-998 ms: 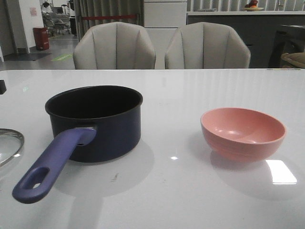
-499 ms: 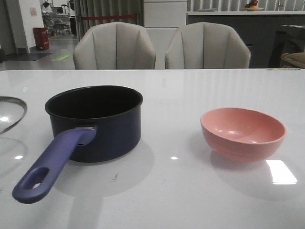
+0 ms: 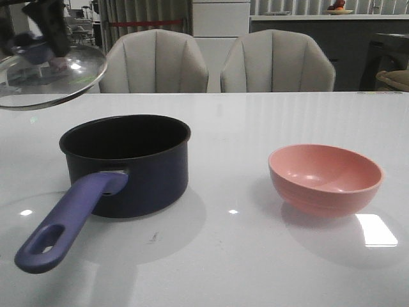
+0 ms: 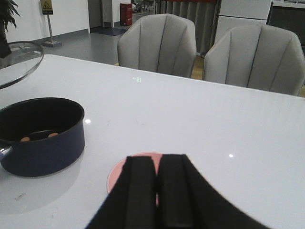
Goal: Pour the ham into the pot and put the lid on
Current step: 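Move the lid over the pot and lower it onto the rim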
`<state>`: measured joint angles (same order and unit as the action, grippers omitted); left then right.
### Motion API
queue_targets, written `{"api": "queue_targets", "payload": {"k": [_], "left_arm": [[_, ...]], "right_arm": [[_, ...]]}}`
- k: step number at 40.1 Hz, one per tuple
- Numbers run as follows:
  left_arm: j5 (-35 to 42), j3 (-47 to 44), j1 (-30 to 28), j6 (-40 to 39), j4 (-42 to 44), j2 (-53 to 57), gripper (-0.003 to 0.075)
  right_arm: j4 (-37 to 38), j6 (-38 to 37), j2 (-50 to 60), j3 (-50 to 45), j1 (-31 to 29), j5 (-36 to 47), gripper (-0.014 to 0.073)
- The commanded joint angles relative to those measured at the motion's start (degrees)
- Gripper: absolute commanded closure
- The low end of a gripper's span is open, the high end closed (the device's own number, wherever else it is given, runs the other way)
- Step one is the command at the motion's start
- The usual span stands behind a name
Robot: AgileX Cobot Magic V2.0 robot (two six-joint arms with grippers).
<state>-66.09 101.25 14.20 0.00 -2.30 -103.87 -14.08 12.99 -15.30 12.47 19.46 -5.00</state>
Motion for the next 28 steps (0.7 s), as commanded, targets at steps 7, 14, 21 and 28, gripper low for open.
{"api": "queue_targets", "payload": {"k": [7, 14, 21, 28], "left_arm": [[-4.68, 6.43, 7.52, 2.4, -0.63, -2.5, 0.0515], [-6.44, 6.94, 10.48, 2.4, -0.63, -4.74, 0.0515], [-6.31, 6.97, 10.89, 2.4, -0.6, -5.84, 0.0515], [-4.26, 6.97, 10.89, 2.4, -1.08, -5.93, 0.0515]], "right_arm": [[-0.09, 0.23, -0.33, 1.61, 0.15, 5.0, 0.0434], [-0.09, 0.23, -0.33, 1.61, 0.15, 5.0, 0.0434], [-0.09, 0.23, -0.33, 1.61, 0.15, 5.0, 0.0434], [-0.09, 0.23, -0.33, 1.61, 0.15, 5.0, 0.0434]]}}
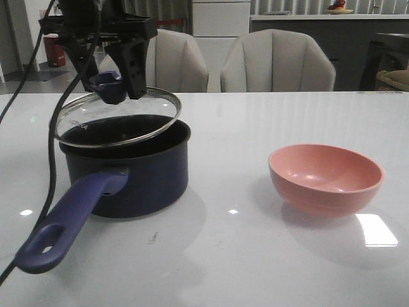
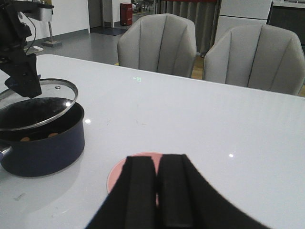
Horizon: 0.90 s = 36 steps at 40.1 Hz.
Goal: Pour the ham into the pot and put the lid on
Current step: 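Move the lid over the pot and lower it onto the rim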
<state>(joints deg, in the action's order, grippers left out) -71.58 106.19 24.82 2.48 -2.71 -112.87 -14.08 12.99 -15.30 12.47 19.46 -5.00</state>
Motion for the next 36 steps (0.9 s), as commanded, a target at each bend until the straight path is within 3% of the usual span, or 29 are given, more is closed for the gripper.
{"api": "queue_targets", "payload": {"k": [1, 36], "left_arm": [[1.34, 2.02, 0.27, -0.08, -0.67, 2.9, 0.0515], [3.49, 2.13, 0.27, -0.08, -2.13, 0.72, 0.0512]], "right_arm": [[-0.09, 0.23, -0.33, 1.61, 0.15, 5.0, 0.0434], [-0.09, 0.23, -0.33, 1.61, 0.15, 5.0, 0.0434]]}}
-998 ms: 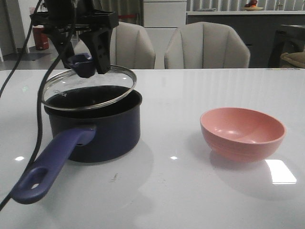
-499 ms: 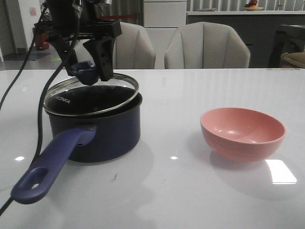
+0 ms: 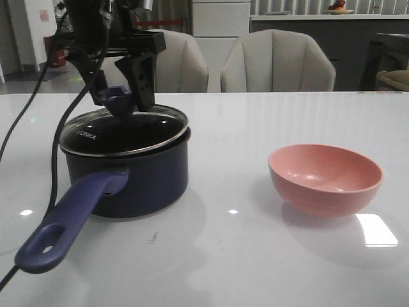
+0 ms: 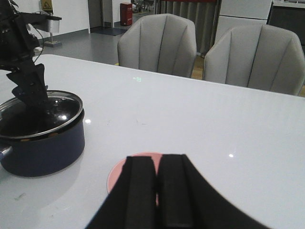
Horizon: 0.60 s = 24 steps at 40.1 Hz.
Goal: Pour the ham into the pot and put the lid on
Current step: 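Move the lid over the pot and lower it onto the rim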
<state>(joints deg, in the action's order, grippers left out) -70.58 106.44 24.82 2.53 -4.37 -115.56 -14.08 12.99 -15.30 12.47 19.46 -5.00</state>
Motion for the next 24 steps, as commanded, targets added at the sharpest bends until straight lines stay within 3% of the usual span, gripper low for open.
{"api": "queue_targets", "payload": {"k": [1, 24], "left_arm": [[2.58, 1.88, 0.27, -0.13, -0.47, 3.41, 0.0512], [-2.13, 1.75, 0.27, -0.13, -0.36, 1.28, 0.0512]], "right_arm": [[-0.09, 0.23, -0.33, 1.61, 0.15, 5.0, 0.0434], [-0.09, 0.23, -0.33, 1.61, 0.15, 5.0, 0.0434]]}}
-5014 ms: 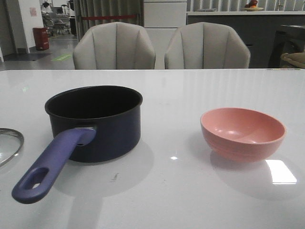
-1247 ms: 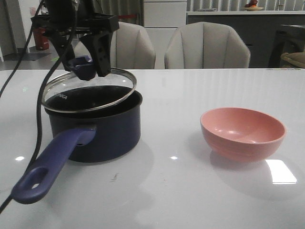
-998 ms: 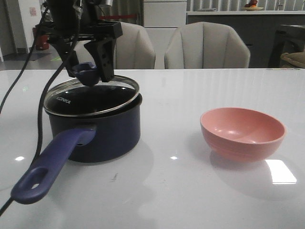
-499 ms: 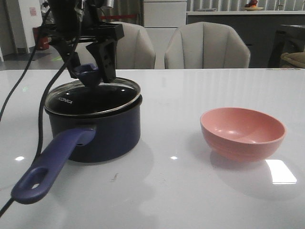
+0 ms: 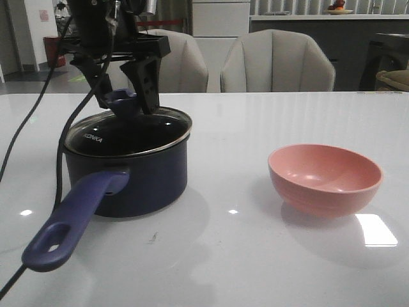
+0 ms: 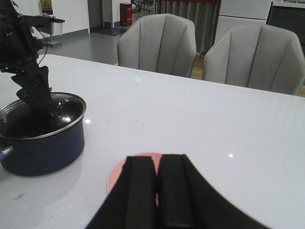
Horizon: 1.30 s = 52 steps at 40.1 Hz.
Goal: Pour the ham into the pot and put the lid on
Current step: 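Move the lid over the pot and lower it onto the rim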
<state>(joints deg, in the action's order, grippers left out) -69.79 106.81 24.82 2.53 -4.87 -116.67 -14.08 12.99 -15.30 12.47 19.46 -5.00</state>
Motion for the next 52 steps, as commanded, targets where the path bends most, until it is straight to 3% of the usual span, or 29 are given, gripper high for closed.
{"api": "queue_targets", "payload": {"k": [1, 9, 30, 39, 52], "left_arm": [[-2.92, 1.39, 0.27, -0.13, 0.23, 2.39, 0.0512], [-2.92, 1.39, 0.27, -0.13, 3.09, 2.51, 0.0512], [-2.92, 1.39, 0.27, -0.23, 3.09, 4.99, 0.0512], [-2.92, 1.27, 0.27, -0.23, -0.67, 4.74, 0.0512], [-2.92, -0.81, 0.27, -0.31, 1.61, 4.64, 0.0505]], "right_arm": [[-0.09, 0.23, -0.33, 1.61, 0.15, 5.0, 0.0434], [-0.09, 0.23, -0.33, 1.61, 0.15, 5.0, 0.0434], [-0.09, 0.23, -0.33, 1.61, 0.15, 5.0, 0.0434], [-0.09, 0.23, -0.33, 1.61, 0.15, 5.0, 0.0434], [-0.09, 0.23, -0.33, 1.61, 0.15, 5.0, 0.0434]]}}
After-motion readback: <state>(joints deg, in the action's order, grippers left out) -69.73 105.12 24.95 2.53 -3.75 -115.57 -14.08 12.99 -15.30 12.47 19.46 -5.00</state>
